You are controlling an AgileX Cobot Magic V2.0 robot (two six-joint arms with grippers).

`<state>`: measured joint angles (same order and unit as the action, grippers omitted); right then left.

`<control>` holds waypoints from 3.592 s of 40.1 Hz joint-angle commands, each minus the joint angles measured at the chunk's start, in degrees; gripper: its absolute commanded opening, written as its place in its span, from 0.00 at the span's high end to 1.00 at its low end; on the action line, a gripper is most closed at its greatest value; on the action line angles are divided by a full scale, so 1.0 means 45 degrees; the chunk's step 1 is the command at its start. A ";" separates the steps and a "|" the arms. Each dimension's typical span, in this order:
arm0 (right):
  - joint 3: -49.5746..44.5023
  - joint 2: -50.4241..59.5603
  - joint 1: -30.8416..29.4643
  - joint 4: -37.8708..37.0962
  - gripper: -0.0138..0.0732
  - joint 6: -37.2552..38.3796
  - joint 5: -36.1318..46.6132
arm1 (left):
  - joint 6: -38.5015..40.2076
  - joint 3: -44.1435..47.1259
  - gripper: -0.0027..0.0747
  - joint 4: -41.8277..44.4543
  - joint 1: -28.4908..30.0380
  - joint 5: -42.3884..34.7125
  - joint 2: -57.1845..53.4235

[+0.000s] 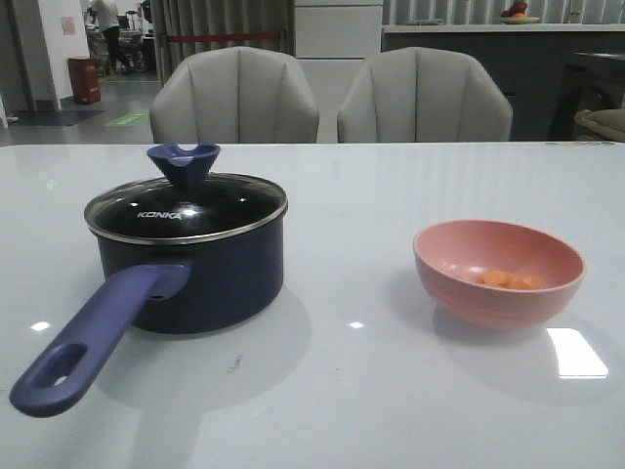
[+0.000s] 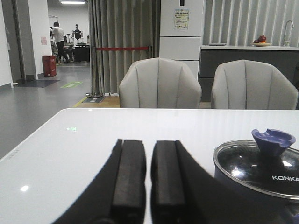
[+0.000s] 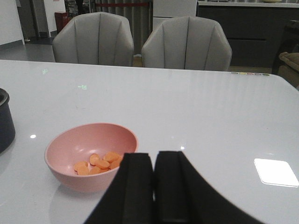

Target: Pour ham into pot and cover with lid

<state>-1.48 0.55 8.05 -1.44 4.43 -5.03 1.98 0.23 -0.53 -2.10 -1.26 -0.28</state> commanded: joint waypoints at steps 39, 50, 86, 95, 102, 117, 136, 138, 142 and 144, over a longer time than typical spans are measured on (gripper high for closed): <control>0.0053 0.0246 -0.0082 -0.0053 0.67 -0.0102 0.1027 | 0.0088 0.0191 0.79 -0.0062 0.0019 -0.4941 0.0050; 0.0053 0.0246 -0.0082 -0.0053 0.67 -0.0102 0.1027 | 0.0158 -0.2859 0.79 -0.0398 0.0019 -0.0865 0.0771; 0.0053 0.0246 -0.0082 -0.0053 0.67 -0.0102 0.1027 | 0.0158 -0.4064 0.18 -0.0398 0.0019 0.2365 0.3917; 0.0053 0.0246 -0.0082 -0.0053 0.67 -0.0102 0.1027 | 0.0158 -0.5750 0.18 -0.0595 -0.0064 0.3871 0.5444; 0.0053 0.0246 -0.0082 -0.0053 0.67 -0.0102 0.1027 | 0.0158 -0.8279 0.18 -0.0919 -0.0659 0.5681 0.8052; 0.0053 0.0246 -0.0082 -0.0053 0.67 -0.0102 0.1027 | 0.0158 -1.2749 0.18 -0.0923 -0.2946 0.8172 1.3605; 0.0053 0.0246 -0.0082 -0.0053 0.67 -0.0102 0.1027 | 0.2469 -1.6935 0.18 -0.0613 -0.4934 0.9554 1.9383; 0.0053 0.0246 -0.0082 -0.0053 0.67 -0.0102 0.1027 | 0.2791 -1.7428 0.18 -0.0591 -0.5082 0.9728 1.9795; 0.0053 0.0246 -0.0082 -0.0053 0.67 -0.0102 0.1027 | 0.2972 -1.8412 0.18 -0.0555 -0.5333 1.0277 2.0600; 0.0053 0.0246 -0.0082 -0.0053 0.67 -0.0102 0.1027 | 0.3308 -1.8901 0.18 -0.0284 -0.5411 1.0690 2.1024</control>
<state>-1.48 0.55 8.05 -1.44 4.43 -5.03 14.19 -79.67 -2.70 -25.36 46.33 93.91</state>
